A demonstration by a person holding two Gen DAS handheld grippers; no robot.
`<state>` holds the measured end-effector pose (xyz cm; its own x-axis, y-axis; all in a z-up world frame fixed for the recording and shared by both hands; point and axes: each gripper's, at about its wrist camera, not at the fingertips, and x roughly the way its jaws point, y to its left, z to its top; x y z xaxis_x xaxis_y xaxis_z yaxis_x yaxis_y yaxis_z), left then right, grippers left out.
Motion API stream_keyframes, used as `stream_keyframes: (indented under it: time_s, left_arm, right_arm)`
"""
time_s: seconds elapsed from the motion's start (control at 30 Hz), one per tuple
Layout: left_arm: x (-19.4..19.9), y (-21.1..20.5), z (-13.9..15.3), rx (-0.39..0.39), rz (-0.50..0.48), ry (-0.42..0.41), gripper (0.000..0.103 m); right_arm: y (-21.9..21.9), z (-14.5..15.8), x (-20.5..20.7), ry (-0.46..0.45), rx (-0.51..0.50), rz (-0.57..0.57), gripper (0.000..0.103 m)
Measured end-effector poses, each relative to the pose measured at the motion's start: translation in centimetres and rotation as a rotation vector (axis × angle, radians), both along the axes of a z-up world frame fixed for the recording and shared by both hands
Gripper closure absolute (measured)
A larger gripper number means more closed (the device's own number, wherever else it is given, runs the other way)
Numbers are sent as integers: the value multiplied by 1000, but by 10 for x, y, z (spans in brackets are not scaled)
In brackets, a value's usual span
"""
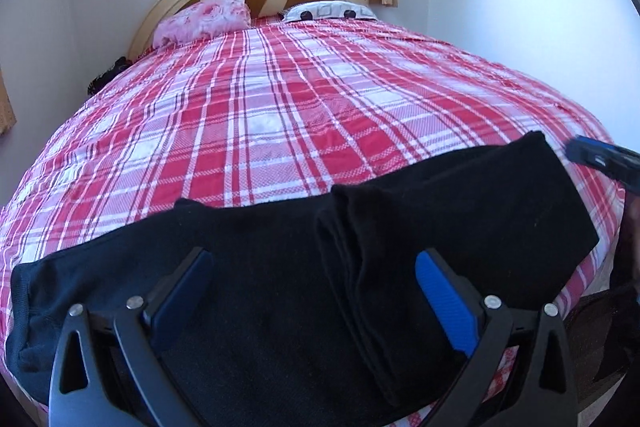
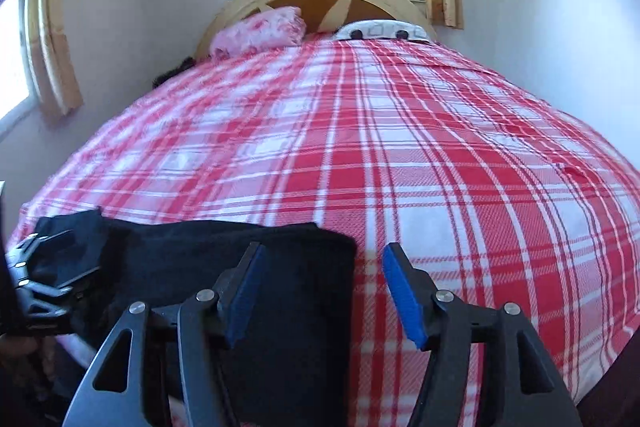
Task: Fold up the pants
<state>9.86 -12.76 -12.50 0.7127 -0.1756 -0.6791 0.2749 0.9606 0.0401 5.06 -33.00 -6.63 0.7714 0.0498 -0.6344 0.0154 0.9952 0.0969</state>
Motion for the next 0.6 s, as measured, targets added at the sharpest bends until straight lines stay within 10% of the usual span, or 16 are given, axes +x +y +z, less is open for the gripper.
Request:
stream_keyframes:
  time_s: [0.3,0.6]
  left_arm:
    - [2,7,-23,-1,10,55,0]
    - [-8,46,-18,-25,82,68,0]
  right_arm:
    - [47,-45,-21,122,-34,206,40]
    - [82,-25,-16,76,-83,239,40]
